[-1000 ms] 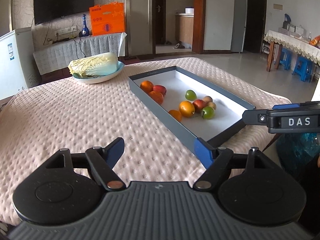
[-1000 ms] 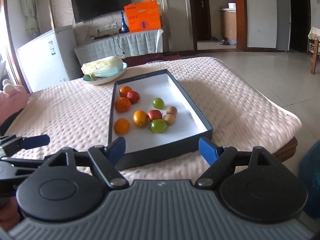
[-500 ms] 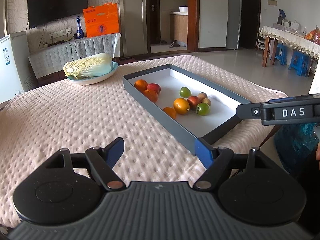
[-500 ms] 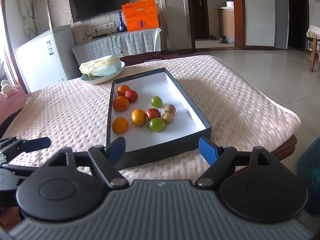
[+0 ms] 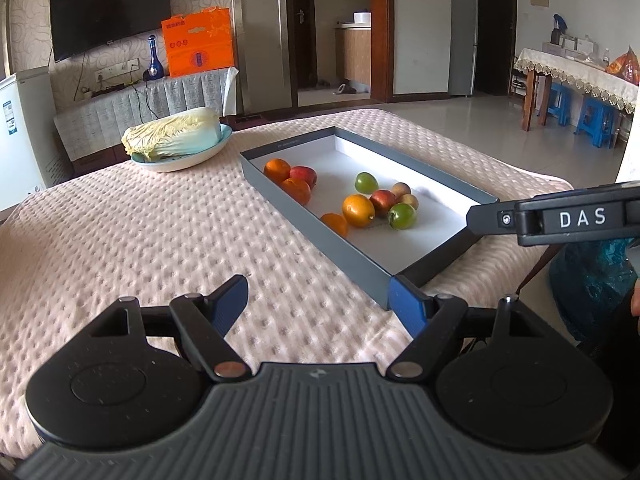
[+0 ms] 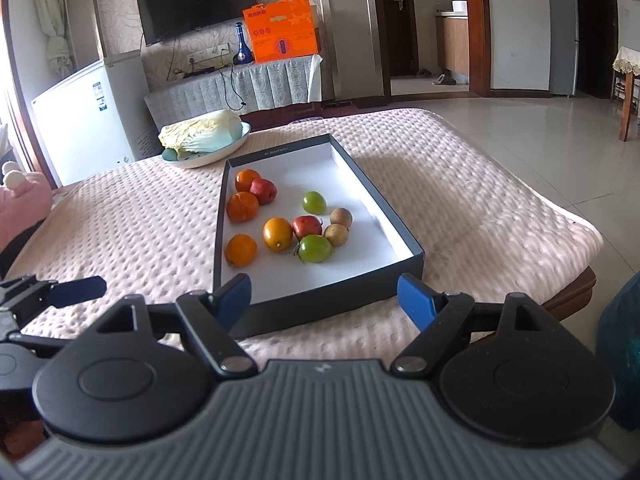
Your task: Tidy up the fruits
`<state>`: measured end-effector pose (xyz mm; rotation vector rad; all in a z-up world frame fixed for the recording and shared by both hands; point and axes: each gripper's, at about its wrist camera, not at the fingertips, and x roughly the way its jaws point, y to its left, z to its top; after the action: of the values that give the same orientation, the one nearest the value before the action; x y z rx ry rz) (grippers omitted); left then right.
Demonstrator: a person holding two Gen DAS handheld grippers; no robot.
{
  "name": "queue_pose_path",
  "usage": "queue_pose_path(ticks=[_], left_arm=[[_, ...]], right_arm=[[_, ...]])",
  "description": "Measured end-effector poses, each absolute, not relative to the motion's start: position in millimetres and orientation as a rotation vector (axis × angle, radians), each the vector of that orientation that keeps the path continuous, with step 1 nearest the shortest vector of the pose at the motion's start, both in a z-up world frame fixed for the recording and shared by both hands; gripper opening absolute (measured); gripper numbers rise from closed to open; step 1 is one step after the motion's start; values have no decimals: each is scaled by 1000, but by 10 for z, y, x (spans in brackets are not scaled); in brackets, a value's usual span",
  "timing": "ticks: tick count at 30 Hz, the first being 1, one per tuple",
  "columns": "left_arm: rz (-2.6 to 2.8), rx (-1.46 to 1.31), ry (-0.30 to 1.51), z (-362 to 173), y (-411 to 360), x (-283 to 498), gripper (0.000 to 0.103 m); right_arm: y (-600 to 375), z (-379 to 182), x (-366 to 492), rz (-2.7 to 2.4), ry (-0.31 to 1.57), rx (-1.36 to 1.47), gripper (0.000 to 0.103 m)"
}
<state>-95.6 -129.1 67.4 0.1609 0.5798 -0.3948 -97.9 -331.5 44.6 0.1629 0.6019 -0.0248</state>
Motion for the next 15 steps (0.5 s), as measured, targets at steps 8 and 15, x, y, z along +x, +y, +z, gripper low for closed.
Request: queue_pose_path(ticks=[8, 15], left_arm=[[-390, 152, 580, 677, -1294, -943, 81], [-397, 153, 579, 681, -1279, -954, 81]], right_arm=[[-3307, 425, -955, -16, 615, 146, 82], [-3306, 438, -973, -20, 608, 153, 82]])
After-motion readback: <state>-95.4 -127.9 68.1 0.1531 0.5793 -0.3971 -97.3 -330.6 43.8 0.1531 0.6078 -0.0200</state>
